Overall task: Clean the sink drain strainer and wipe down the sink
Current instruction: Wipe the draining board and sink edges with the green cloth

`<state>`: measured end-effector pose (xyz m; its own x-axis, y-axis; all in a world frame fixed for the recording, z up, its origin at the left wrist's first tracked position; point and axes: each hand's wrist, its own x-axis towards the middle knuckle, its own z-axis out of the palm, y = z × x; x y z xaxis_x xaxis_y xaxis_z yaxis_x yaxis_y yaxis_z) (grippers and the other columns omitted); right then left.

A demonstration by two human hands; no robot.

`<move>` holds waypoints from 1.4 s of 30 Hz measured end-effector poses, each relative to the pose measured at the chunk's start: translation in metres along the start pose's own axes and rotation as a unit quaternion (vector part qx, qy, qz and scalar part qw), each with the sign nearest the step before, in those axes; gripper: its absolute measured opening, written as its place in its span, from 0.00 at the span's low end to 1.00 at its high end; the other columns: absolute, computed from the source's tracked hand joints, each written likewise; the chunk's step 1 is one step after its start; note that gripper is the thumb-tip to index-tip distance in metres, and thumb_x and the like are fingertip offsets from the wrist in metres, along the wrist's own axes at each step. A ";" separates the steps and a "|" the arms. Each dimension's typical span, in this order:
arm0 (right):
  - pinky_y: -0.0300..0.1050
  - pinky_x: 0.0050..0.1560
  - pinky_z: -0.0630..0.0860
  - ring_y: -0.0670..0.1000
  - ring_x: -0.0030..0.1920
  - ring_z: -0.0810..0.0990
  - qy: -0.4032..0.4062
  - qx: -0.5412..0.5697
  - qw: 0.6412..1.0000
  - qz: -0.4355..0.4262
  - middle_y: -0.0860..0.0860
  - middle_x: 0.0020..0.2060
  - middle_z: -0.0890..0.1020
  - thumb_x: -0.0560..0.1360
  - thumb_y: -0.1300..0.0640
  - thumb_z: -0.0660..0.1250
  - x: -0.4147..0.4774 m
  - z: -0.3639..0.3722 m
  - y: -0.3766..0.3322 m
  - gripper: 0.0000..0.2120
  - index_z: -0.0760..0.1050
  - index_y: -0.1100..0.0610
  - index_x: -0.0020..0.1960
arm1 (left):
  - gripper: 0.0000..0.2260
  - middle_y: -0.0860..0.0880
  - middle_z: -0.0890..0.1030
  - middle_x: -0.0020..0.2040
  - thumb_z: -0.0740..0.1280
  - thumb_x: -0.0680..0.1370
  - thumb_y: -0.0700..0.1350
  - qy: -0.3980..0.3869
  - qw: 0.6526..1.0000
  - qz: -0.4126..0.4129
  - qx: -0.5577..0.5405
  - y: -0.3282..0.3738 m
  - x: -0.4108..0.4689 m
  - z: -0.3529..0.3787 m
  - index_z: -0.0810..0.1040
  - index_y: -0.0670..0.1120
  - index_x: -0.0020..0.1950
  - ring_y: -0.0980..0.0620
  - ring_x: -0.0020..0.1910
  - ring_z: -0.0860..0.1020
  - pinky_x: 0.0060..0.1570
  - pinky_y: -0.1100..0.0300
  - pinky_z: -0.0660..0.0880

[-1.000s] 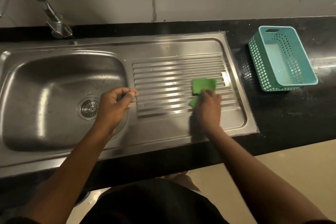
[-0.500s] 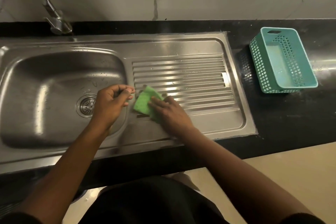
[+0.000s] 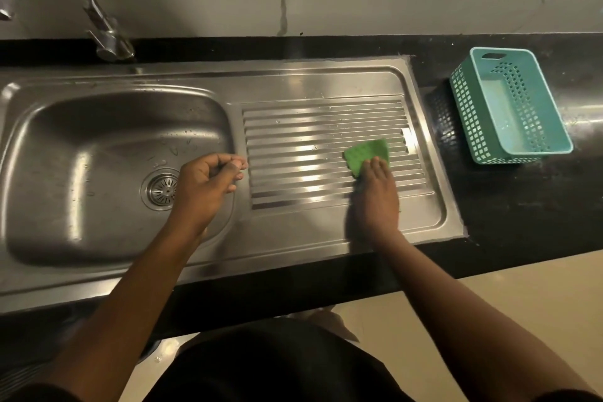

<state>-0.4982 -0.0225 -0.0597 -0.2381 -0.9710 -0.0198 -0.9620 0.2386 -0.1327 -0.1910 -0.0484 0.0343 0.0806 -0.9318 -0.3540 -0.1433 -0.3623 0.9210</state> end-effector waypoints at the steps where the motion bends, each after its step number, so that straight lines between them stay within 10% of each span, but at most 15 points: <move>1: 0.45 0.82 0.53 0.57 0.79 0.66 0.000 0.023 1.000 -0.017 0.57 0.76 0.73 0.77 0.62 0.67 -0.008 0.004 -0.017 0.26 0.70 0.60 0.75 | 0.06 0.46 0.89 0.52 0.69 0.83 0.41 -0.002 1.000 -0.001 -0.003 -0.001 0.000 -0.001 0.86 0.48 0.53 0.44 0.54 0.87 0.59 0.43 0.81; 11: 0.58 0.78 0.63 0.64 0.79 0.66 -0.086 0.110 0.950 -0.278 0.58 0.77 0.72 0.79 0.59 0.51 -0.038 0.012 -0.171 0.28 0.71 0.60 0.77 | 0.06 0.44 0.88 0.52 0.69 0.83 0.40 -0.012 1.000 0.009 -0.008 0.002 0.008 -0.009 0.85 0.49 0.51 0.50 0.50 0.86 0.51 0.56 0.81; 15: 0.56 0.75 0.67 0.63 0.75 0.72 -0.056 0.080 0.910 -0.403 0.57 0.73 0.77 0.81 0.61 0.67 -0.014 0.018 -0.135 0.23 0.74 0.59 0.75 | 0.07 0.42 0.88 0.51 0.69 0.83 0.40 -0.012 1.000 0.009 0.002 0.005 0.012 -0.006 0.85 0.50 0.48 0.46 0.52 0.86 0.52 0.55 0.82; 24: 0.56 0.79 0.65 0.61 0.81 0.62 -0.074 0.022 0.996 -0.051 0.56 0.81 0.66 0.76 0.67 0.70 0.041 -0.038 0.092 0.36 0.64 0.56 0.81 | 0.06 0.48 0.89 0.51 0.69 0.83 0.42 0.009 1.000 0.004 0.007 0.006 0.010 0.003 0.86 0.50 0.50 0.44 0.55 0.87 0.59 0.43 0.81; 29: 0.56 0.81 0.61 0.61 0.80 0.63 -0.028 0.020 0.999 0.019 0.60 0.79 0.68 0.78 0.66 0.63 0.030 -0.008 0.024 0.29 0.66 0.62 0.78 | 0.07 0.49 0.89 0.50 0.70 0.83 0.41 0.012 1.000 0.000 -0.005 0.005 0.011 0.014 0.86 0.50 0.50 0.52 0.49 0.86 0.57 0.45 0.81; 37: 0.59 0.72 0.71 0.66 0.74 0.72 -0.096 0.108 0.960 -0.241 0.63 0.72 0.76 0.77 0.58 0.55 -0.023 0.001 -0.159 0.28 0.72 0.65 0.74 | 0.06 0.44 0.88 0.51 0.69 0.83 0.40 0.020 1.000 0.016 -0.006 0.020 0.017 0.028 0.85 0.48 0.52 0.56 0.46 0.86 0.48 0.60 0.82; 42: 0.54 0.74 0.65 0.60 0.78 0.68 -0.103 0.067 0.908 -0.400 0.55 0.77 0.73 0.80 0.58 0.55 -0.001 0.004 -0.123 0.27 0.70 0.58 0.78 | 0.07 0.44 0.88 0.52 0.69 0.83 0.41 0.022 0.999 0.024 0.010 0.026 0.023 0.029 0.85 0.50 0.50 0.54 0.48 0.86 0.49 0.59 0.82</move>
<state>-0.3792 -0.0514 -0.0474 0.5735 -0.8179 -0.0470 -0.7877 -0.5347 -0.3060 -0.2216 -0.0796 0.0457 0.1174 -0.9460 -0.3023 -0.1677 -0.3189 0.9328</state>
